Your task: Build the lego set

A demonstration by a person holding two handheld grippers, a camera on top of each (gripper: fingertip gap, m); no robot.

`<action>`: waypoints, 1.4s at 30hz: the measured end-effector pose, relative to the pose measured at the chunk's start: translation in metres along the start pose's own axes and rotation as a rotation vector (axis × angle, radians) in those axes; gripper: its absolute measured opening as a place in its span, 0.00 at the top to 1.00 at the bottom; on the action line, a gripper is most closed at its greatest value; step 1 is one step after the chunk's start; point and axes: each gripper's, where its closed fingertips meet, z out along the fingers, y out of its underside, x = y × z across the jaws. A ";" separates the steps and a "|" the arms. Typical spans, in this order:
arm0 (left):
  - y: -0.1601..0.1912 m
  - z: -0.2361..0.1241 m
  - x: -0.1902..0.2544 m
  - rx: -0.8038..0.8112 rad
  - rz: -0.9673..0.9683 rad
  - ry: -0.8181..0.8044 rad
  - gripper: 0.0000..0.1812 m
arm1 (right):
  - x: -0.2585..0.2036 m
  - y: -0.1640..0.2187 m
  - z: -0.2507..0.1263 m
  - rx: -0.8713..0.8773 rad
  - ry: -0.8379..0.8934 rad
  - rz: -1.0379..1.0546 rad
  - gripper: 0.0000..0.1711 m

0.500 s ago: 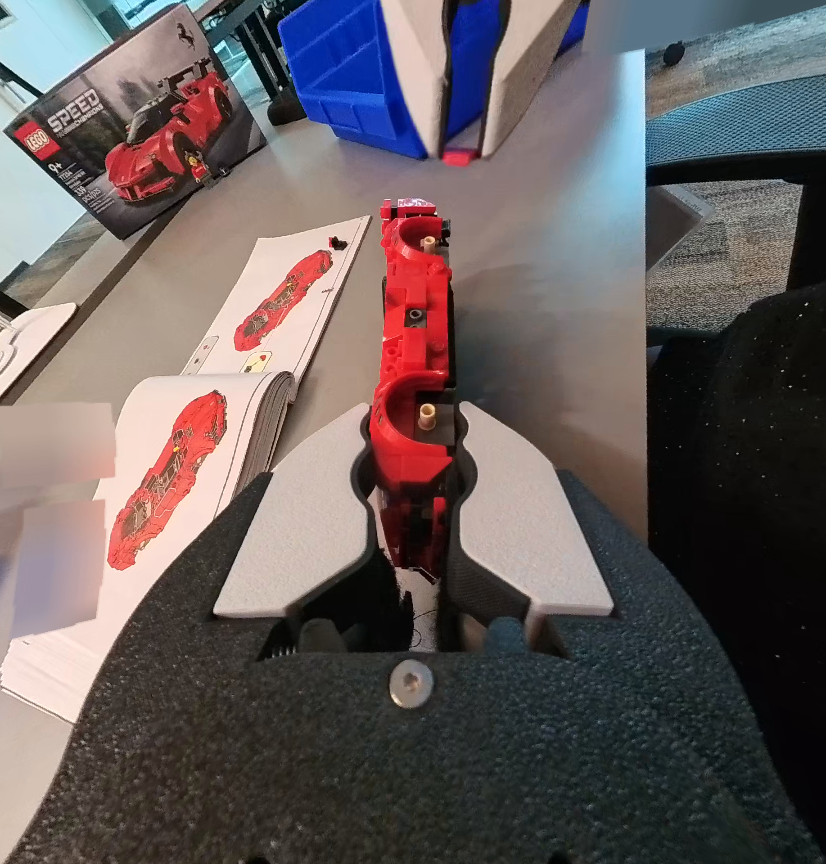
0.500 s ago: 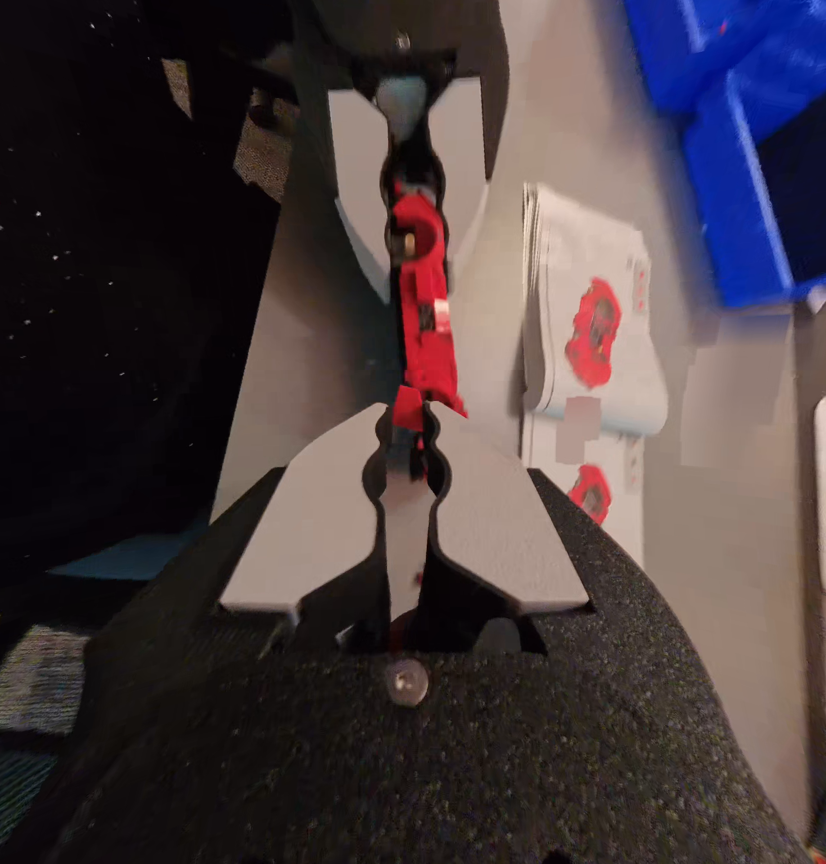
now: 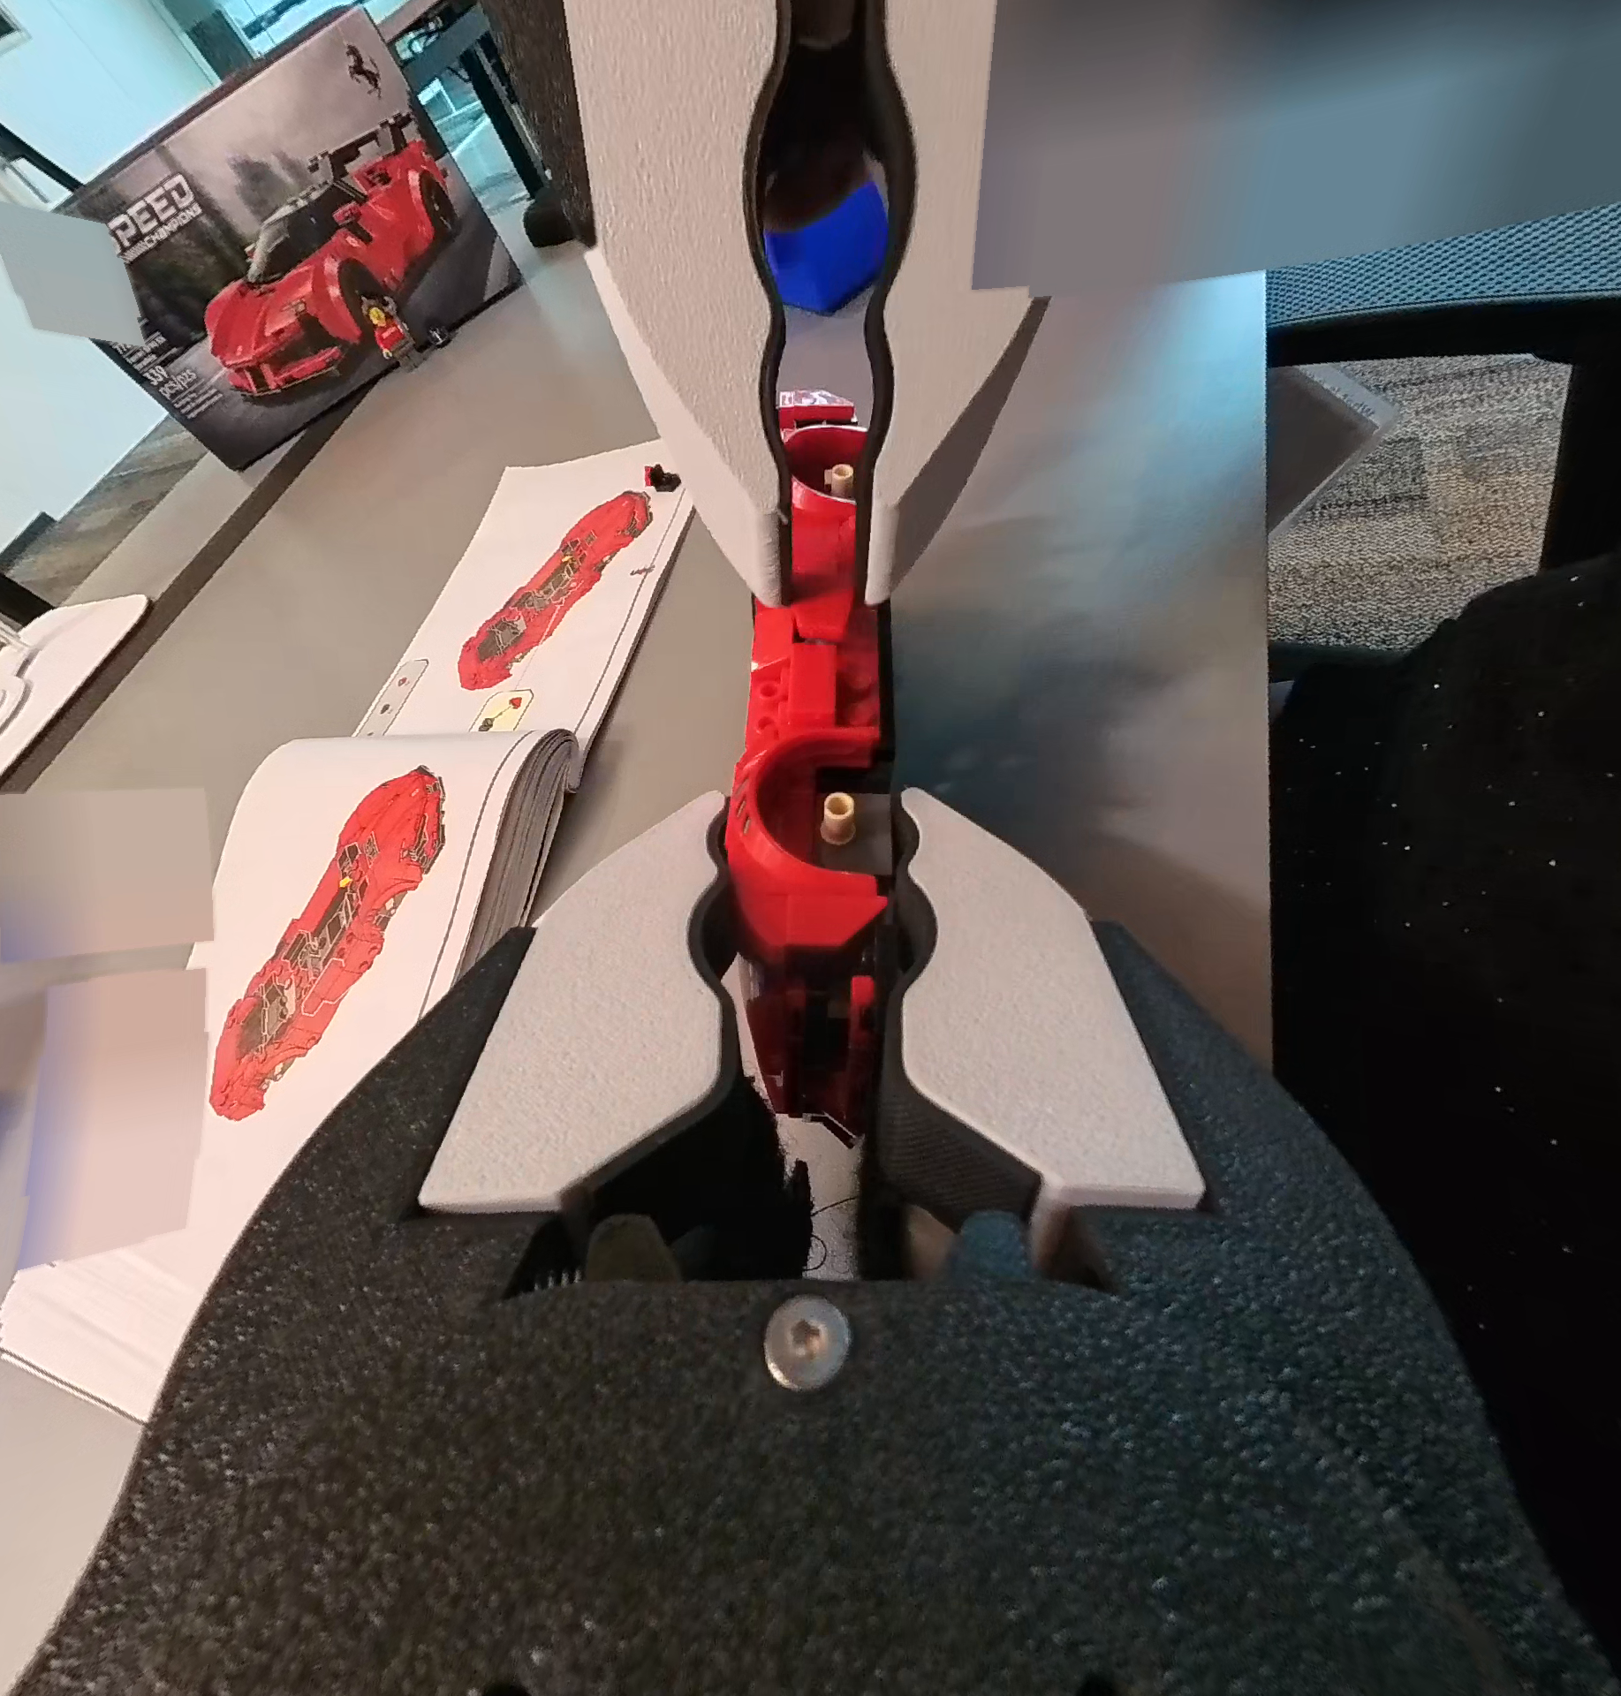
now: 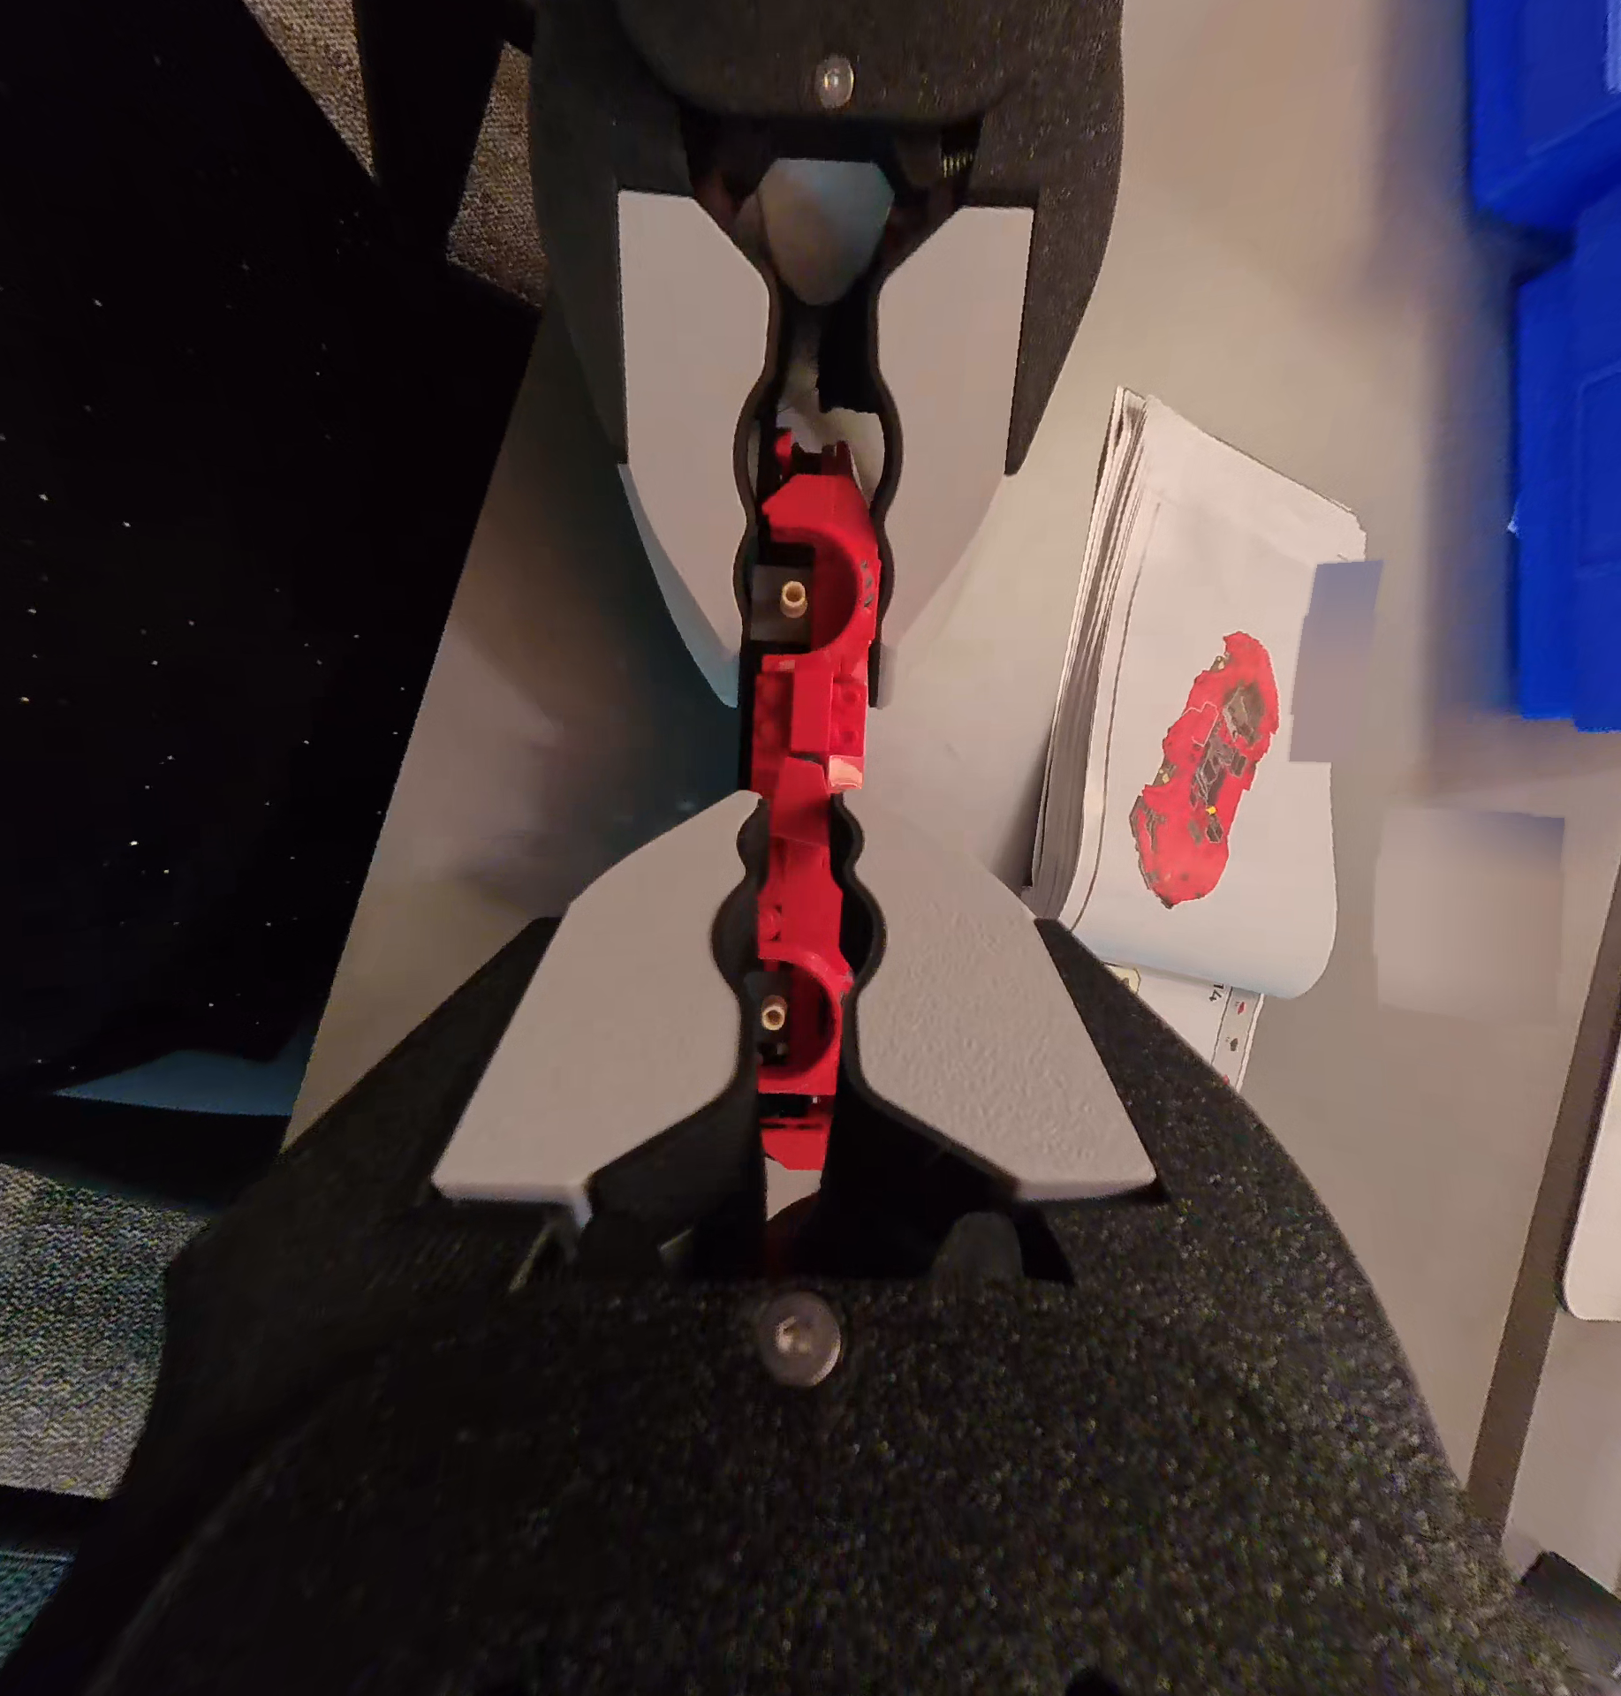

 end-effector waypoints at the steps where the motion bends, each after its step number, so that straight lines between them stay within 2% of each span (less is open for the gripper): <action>1: 0.000 0.000 0.000 0.000 0.002 -0.001 0.83 | 0.000 -0.001 0.000 -0.001 0.002 0.003 0.93; 8: 0.000 0.000 0.000 0.000 0.004 -0.003 0.83 | -0.001 -0.001 0.001 -0.012 0.013 -0.003 0.93; 11: 0.000 0.001 0.001 0.000 0.004 -0.005 0.83 | -0.002 -0.001 -0.004 0.021 0.018 0.070 0.93; 17: -0.001 0.003 0.000 -0.005 -0.004 -0.015 0.83 | 0.002 -0.014 -0.020 0.258 0.081 0.506 0.93; 24: -0.003 0.005 0.002 -0.030 -0.011 -0.062 0.84 | -0.002 0.001 -0.023 0.501 0.214 1.081 0.93; 28: -0.004 0.008 0.003 -0.042 0.002 -0.105 0.83 | 0.001 0.012 -0.034 0.627 0.315 1.228 0.93; 34: -0.006 0.013 0.002 -0.086 0.054 -0.188 0.84 | -0.013 0.010 -0.034 0.806 0.238 1.397 0.93; 36: -0.005 0.013 0.002 -0.096 0.070 -0.194 0.84 | -0.026 0.027 -0.030 0.671 0.201 1.389 0.93; 40: -0.005 0.013 0.002 -0.093 0.078 -0.192 0.84 | -0.060 0.101 -0.026 0.091 0.275 1.258 0.93; 42: -0.005 0.013 0.002 -0.093 0.077 -0.191 0.84 | -0.070 0.127 -0.029 -0.128 0.316 1.182 0.93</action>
